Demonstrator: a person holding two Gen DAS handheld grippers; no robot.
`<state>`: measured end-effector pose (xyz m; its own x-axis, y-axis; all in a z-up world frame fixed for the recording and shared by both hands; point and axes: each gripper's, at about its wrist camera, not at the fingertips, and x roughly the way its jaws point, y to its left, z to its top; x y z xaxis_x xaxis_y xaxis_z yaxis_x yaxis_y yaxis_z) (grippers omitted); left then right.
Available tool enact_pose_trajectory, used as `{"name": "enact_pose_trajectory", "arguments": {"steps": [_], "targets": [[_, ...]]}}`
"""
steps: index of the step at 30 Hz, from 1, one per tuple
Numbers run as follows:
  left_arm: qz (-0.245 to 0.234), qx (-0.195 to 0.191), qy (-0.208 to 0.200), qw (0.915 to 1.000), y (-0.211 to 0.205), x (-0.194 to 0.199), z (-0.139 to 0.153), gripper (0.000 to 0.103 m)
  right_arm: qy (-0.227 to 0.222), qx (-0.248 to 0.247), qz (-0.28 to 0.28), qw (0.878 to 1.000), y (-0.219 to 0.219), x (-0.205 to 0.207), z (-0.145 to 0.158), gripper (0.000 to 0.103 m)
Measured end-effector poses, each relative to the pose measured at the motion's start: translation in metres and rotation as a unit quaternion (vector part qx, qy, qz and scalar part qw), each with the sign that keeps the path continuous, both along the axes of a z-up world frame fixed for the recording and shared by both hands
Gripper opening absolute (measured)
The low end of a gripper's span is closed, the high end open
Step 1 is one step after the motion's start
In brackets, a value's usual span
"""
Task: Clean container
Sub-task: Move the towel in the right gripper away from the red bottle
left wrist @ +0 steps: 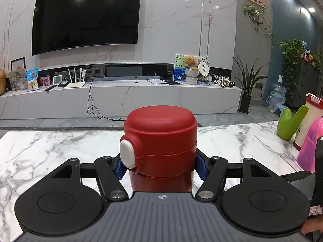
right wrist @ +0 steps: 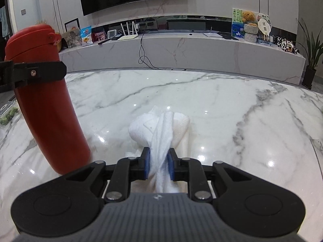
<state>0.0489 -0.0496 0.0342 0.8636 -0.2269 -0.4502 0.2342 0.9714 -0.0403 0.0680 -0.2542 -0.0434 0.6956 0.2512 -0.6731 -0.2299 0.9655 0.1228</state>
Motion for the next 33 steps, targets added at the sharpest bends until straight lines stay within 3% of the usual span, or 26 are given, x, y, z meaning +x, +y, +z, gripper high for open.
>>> {"name": "enact_pose_trajectory", "arguments": {"steps": [10, 21, 33], "targets": [[-0.009, 0.02, 0.011, 0.9997, -0.0068, -0.0036, 0.0028, 0.063, 0.001, -0.004, -0.003, 1.0, 0.0048, -0.0073, 0.0025, 0.024], [-0.002, 0.019, 0.02, 0.9996, -0.0057, -0.0037, 0.0019, 0.064, 0.0, -0.005, 0.002, 1.0, 0.0037, -0.0069, 0.0023, 0.039], [-0.011, 0.026, 0.02, 0.9994, -0.0093, -0.0028, 0.0008, 0.065, 0.0, -0.003, 0.0, 1.0, 0.0024, -0.0047, 0.002, 0.046]]}}
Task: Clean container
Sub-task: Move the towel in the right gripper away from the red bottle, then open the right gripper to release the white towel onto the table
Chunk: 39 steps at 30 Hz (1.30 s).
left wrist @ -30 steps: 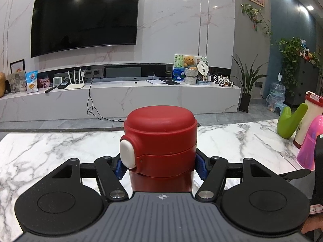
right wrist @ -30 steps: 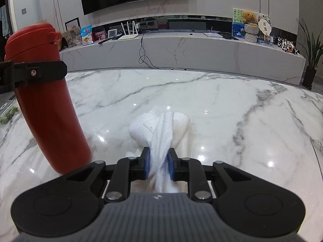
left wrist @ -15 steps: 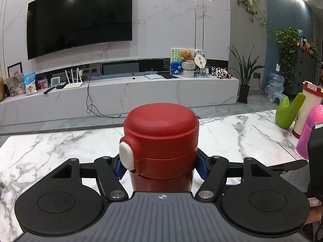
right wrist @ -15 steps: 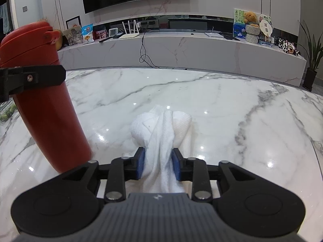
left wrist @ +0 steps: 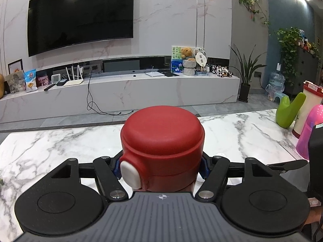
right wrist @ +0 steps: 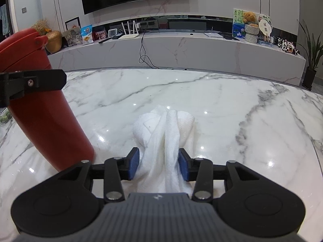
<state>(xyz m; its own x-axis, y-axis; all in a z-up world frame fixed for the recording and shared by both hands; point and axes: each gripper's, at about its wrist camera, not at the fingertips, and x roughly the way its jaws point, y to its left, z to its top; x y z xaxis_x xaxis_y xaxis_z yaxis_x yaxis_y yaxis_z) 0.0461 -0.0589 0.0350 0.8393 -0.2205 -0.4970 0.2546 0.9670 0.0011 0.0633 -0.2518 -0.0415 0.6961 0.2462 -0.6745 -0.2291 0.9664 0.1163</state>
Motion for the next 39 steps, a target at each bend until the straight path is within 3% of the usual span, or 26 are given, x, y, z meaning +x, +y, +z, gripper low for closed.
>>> {"name": "enact_pose_trajectory", "arguments": {"steps": [15, 17, 18, 19, 31, 39], "targets": [[0.003, 0.011, 0.005, 0.9999, -0.005, -0.004, -0.003, 0.075, -0.021, 0.002, -0.011, 1.0, -0.002, -0.003, 0.004, 0.058], [0.011, 0.01, 0.007, 0.9999, -0.004, -0.006, -0.004, 0.077, -0.036, 0.003, -0.017, 0.999, -0.003, -0.006, 0.009, 0.063], [0.016, 0.01, 0.008, 0.9998, -0.003, -0.008, -0.004, 0.079, -0.045, 0.001, -0.02, 0.999, -0.003, -0.007, 0.011, 0.071], [0.018, 0.01, 0.011, 0.9997, -0.002, -0.009, -0.004, 0.081, -0.054, 0.0, -0.024, 0.998, -0.003, -0.01, 0.014, 0.076], [0.048, 0.028, 0.02, 0.9983, 0.005, -0.044, 0.01, 0.082, -0.107, 0.018, -0.058, 0.992, -0.004, -0.058, 0.056, 0.088], [0.088, 0.027, 0.031, 0.9953, 0.018, -0.06, 0.009, 0.082, -0.116, 0.027, -0.055, 0.991, 0.001, -0.096, 0.073, 0.089]]}}
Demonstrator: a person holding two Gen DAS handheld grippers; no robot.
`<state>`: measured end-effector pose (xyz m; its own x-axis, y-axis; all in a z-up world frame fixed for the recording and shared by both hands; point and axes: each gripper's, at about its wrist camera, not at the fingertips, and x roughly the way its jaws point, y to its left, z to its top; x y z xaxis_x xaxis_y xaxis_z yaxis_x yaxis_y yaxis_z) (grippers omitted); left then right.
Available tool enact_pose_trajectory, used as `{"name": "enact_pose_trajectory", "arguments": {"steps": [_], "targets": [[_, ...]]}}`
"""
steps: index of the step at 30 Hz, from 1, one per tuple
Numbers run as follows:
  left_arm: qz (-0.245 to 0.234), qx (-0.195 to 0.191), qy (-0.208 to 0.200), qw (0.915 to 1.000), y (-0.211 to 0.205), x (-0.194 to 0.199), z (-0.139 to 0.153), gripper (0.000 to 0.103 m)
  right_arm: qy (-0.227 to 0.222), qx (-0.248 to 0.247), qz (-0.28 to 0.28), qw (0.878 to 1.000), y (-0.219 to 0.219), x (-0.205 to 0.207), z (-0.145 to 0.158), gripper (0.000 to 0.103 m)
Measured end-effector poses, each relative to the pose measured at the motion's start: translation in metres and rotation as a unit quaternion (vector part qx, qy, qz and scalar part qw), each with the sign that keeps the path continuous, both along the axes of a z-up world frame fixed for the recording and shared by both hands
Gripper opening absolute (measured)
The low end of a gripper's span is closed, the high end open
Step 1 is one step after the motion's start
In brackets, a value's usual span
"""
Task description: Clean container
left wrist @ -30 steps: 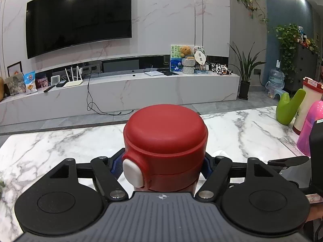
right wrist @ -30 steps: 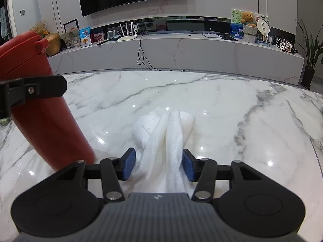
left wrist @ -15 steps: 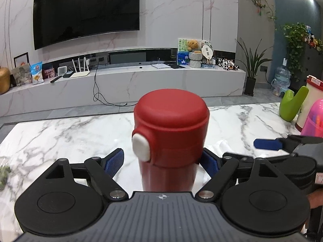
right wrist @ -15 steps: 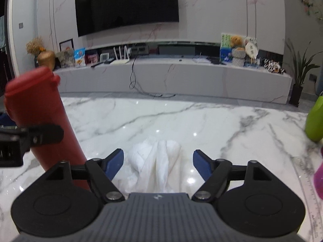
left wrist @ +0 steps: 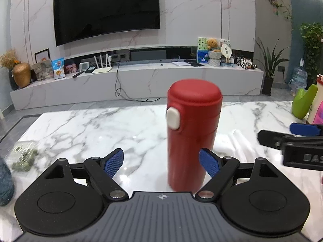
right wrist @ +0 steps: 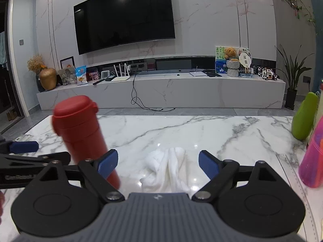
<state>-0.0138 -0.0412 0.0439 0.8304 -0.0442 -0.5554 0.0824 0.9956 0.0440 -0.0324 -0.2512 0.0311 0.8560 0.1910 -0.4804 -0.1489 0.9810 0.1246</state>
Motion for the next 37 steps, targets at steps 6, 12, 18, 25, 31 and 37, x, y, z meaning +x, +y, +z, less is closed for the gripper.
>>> {"name": "enact_pose_trajectory", "arguments": {"steps": [6, 12, 18, 25, 31, 37], "targets": [[0.022, -0.01, 0.012, 0.9996, 0.003, -0.015, -0.002, 0.082, 0.011, 0.005, 0.002, 1.0, 0.0, -0.036, 0.0, 0.09], [0.029, -0.014, 0.02, 0.9993, -0.003, -0.034, -0.01, 0.082, 0.026, 0.007, -0.012, 1.0, -0.009, -0.055, -0.007, 0.09], [0.023, -0.01, 0.036, 0.999, -0.008, -0.044, -0.022, 0.082, 0.032, -0.005, -0.02, 0.999, -0.016, -0.062, -0.012, 0.09], [0.02, 0.003, 0.048, 0.9986, -0.012, -0.047, -0.03, 0.082, 0.037, -0.007, -0.023, 0.999, -0.019, -0.06, -0.016, 0.09], [0.02, -0.002, 0.06, 0.998, -0.01, -0.045, -0.032, 0.082, 0.041, -0.012, -0.022, 0.999, -0.016, -0.057, -0.019, 0.09], [0.027, -0.012, 0.058, 0.9978, -0.008, -0.044, -0.031, 0.082, 0.048, -0.014, -0.02, 0.999, -0.014, -0.054, -0.022, 0.09]]}}
